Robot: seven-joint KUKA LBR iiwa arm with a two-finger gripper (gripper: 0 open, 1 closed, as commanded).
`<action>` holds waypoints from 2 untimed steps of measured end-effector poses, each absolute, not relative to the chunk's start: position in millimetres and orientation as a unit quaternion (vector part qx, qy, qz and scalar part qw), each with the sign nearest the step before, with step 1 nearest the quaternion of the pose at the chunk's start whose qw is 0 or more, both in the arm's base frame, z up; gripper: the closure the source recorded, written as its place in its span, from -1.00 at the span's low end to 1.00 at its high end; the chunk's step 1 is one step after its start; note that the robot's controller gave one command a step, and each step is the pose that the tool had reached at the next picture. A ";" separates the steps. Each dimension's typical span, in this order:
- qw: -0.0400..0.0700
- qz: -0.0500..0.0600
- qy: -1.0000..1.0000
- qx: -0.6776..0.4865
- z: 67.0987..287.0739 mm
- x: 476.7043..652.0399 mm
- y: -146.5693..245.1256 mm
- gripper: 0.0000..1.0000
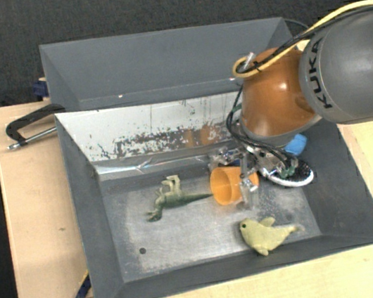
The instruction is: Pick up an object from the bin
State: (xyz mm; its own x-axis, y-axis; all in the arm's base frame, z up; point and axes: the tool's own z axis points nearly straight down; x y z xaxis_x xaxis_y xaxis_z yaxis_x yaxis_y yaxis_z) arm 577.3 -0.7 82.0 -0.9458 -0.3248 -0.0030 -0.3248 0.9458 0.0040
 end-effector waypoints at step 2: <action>0.008 -0.001 0.988 -0.157 201.9 579.9 -10.8 1.00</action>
Offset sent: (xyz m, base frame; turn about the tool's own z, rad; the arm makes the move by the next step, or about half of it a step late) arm 0.0000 0.0000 0.0000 0.0000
